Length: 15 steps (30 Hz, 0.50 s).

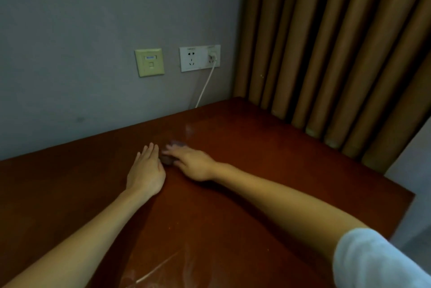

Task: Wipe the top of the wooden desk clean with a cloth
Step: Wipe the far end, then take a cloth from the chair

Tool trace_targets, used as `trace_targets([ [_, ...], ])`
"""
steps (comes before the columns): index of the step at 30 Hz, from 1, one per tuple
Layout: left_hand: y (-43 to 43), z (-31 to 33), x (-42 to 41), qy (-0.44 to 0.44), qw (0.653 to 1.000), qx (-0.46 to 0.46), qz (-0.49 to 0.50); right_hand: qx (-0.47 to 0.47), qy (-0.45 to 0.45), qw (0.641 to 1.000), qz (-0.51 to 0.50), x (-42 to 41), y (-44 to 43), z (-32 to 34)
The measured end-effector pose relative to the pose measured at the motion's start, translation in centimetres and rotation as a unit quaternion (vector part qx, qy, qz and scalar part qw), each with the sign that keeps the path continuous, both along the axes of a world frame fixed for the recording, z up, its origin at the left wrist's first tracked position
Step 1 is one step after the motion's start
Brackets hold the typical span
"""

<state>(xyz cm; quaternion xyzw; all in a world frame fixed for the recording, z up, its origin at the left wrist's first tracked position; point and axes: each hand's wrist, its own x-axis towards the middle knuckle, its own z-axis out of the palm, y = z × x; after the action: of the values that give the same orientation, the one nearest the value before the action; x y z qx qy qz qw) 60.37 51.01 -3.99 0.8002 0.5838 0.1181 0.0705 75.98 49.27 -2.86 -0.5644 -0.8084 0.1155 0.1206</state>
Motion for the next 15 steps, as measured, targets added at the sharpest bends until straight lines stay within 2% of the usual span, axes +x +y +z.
trace_targets([
  [1,0.0,0.0,-0.1,-0.005,1.000,0.001,0.003,-0.012,0.003,0.999,0.030,-0.8,-0.2,0.4],
  [3,0.0,0.1,-0.3,-0.007,1.000,-0.002,0.009,-0.027,0.012,0.999,0.026,0.4,-0.3,1.2],
  [8,2.2,0.4,-1.1,0.024,0.999,-0.011,0.023,-0.005,-0.041,0.990,-0.137,12.5,-0.3,1.0],
  [10,3.9,0.6,-2.0,0.043,0.998,-0.016,0.040,0.017,-0.030,0.961,-0.274,18.9,-0.6,0.6],
  [12,5.3,0.5,-2.5,0.057,0.997,-0.020,0.047,0.019,0.006,0.914,-0.405,23.8,-0.7,0.7],
  [15,6.1,0.2,-2.1,0.055,0.997,-0.013,0.050,-0.017,0.026,0.881,-0.472,26.0,2.0,0.7],
])
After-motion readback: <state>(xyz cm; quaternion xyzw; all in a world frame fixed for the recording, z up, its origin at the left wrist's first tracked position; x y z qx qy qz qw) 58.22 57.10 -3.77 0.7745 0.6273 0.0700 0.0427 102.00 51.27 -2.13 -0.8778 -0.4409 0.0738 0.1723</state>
